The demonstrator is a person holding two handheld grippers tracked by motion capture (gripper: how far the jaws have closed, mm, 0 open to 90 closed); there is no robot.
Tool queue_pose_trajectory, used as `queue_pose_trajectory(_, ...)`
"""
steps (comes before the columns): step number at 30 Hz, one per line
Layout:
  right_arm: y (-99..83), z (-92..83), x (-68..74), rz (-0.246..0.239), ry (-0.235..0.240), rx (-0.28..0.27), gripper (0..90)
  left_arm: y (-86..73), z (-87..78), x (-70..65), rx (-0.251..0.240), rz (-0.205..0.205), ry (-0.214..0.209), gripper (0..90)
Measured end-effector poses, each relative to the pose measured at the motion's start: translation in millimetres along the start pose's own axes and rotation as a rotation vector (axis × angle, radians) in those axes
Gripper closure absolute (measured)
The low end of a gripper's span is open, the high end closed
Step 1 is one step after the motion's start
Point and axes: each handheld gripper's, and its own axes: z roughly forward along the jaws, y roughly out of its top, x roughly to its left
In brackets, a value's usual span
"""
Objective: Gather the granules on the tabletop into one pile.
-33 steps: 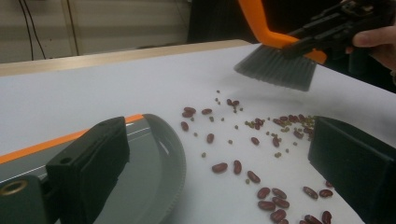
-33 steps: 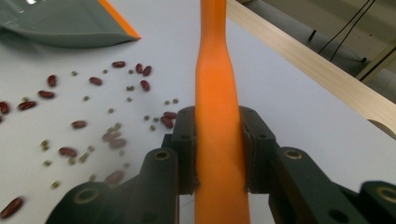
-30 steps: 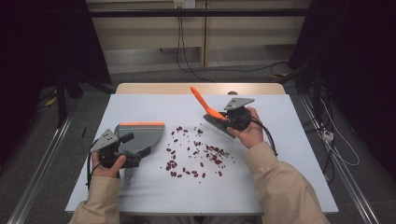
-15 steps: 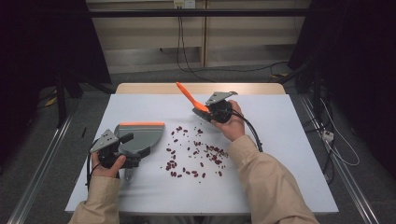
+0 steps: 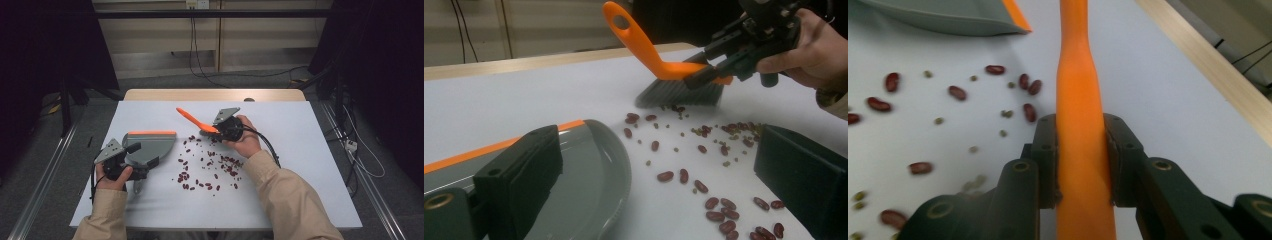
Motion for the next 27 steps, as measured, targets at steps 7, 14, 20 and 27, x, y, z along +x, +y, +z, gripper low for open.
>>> queue_pose_trajectory(7,-7.0,-14.0,13.9,-0.035,0.062,-0.011,71.4,0.0,-0.5,0.0,-0.003,-0.003,0.006,5.2)
queue_pose_trajectory(14,-12.0,-25.2,26.0,-0.059,0.103,-0.013,71.4,0.0,-0.8,-0.2,-0.001,0.000,0.010,5.2)
queue_pose_trajectory(20,-14.9,-33.1,34.8,-0.078,0.128,-0.007,71.4,-0.1,-0.8,0.0,-0.001,-0.002,0.011,5.2)
queue_pose_trajectory(27,-18.9,-41.5,40.9,-0.072,0.134,-0.010,71.5,0.0,-1.0,-0.5,-0.002,-0.001,0.013,5.2)
